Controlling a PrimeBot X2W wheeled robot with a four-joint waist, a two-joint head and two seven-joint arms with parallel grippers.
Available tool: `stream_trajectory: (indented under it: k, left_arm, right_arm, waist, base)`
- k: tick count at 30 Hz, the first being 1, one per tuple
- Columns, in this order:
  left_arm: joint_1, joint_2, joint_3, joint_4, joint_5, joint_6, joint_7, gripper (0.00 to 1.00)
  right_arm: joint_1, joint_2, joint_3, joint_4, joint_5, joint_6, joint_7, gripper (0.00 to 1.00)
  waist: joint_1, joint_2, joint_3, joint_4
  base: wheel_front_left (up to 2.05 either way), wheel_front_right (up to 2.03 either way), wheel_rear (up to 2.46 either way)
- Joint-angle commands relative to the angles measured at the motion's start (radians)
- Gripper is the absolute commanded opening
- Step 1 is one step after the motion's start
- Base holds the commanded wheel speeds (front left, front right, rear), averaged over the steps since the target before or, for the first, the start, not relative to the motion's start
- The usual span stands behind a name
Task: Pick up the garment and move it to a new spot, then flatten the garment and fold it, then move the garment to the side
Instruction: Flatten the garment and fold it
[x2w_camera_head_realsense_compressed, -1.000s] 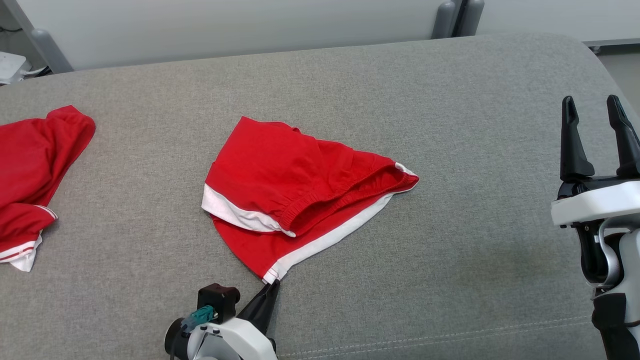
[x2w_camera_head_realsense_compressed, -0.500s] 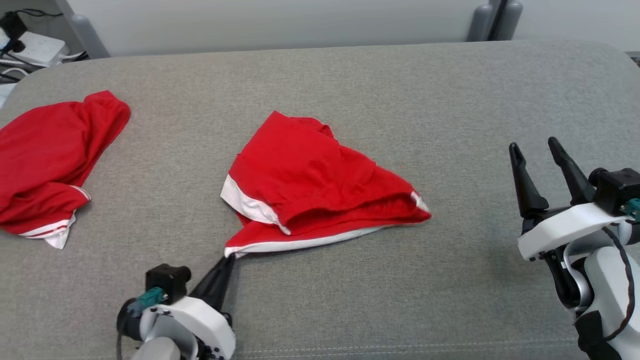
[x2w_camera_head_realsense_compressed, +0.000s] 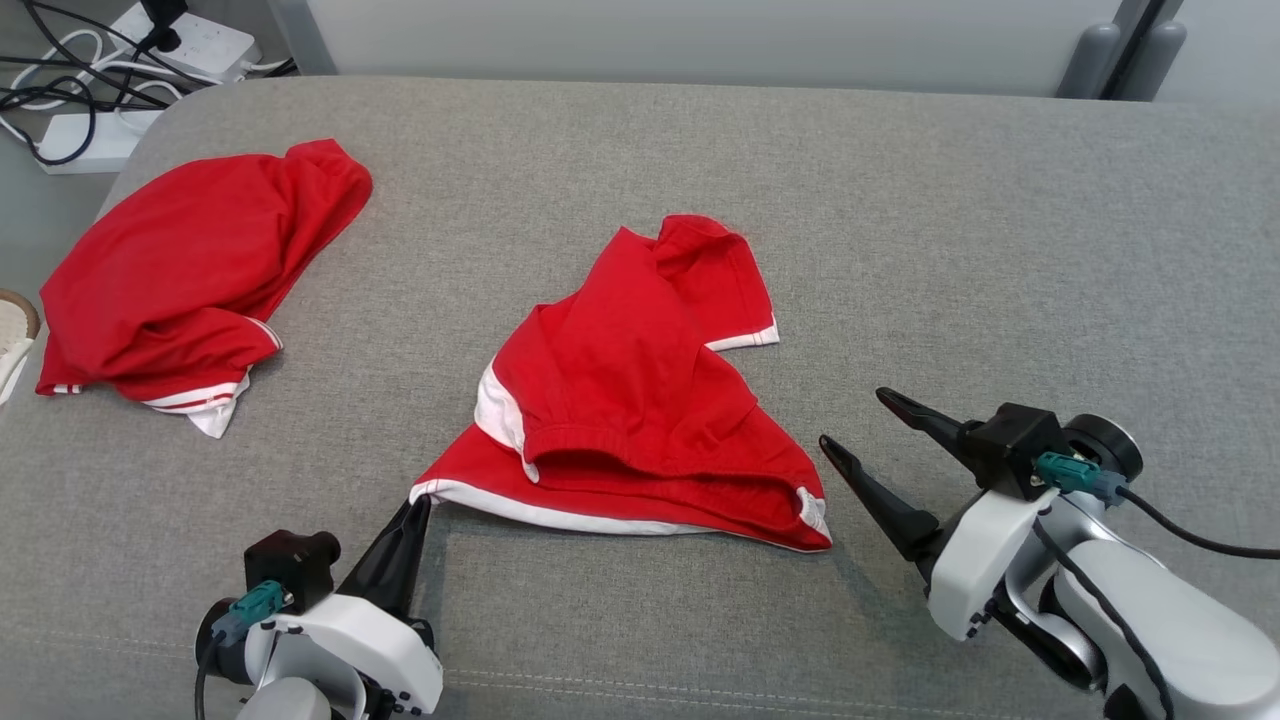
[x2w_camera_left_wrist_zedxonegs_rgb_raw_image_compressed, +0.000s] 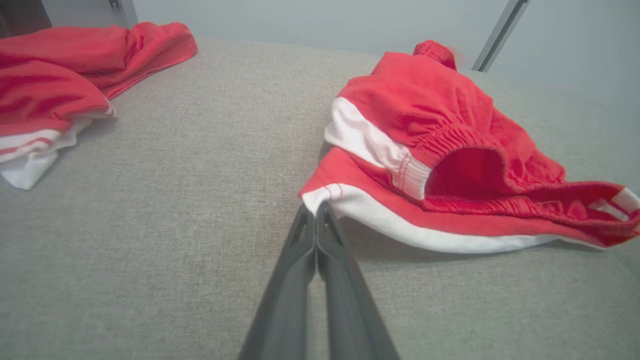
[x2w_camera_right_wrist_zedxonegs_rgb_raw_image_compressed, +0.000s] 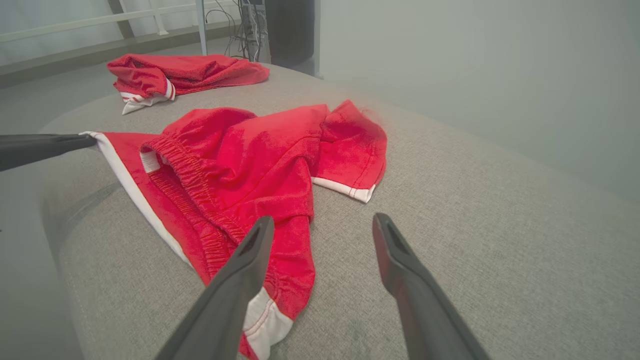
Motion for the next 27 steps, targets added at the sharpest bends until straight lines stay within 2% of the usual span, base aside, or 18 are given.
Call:
stream_trajectory:
  k: [1,4,13,27]
  left_arm:
    - [-0.020,0.011,0.038,-0.025,0.010,-0.001,-0.006,0.00]
    - [-0.014,-0.003,0.046,-0.025,0.015,-0.002,-0.006,0.00]
    - [-0.001,-0.027,0.061,-0.020,0.028,-0.003,-0.006,0.00]
    - [-0.017,-0.042,0.025,-0.018,0.019,-0.004,-0.006,0.00]
  right_arm:
    - [-0.046,-0.071,0.080,-0.054,0.032,0.004,0.019,1.00]
    - [-0.082,-0.129,0.153,-0.083,0.077,0.004,0.041,1.00]
    - [-0.084,-0.161,0.267,-0.119,0.222,0.004,0.102,1.00]
    - [-0.135,-0.065,0.330,0.021,0.247,0.004,0.102,1.00]
  waist:
    - [0.0000,0.0000,-0.002,0.006]
    - [0.0000,0.0000,-0.007,0.006]
    - [0.0000,0.0000,-0.011,-0.007]
    - [0.0000,0.0000,0.008,0.019]
  base:
    - [0.00,0.00,0.00]
    - [0.00,0.00,0.00]
    - [0.00,0.00,0.00]
    - [0.00,0.00,0.00]
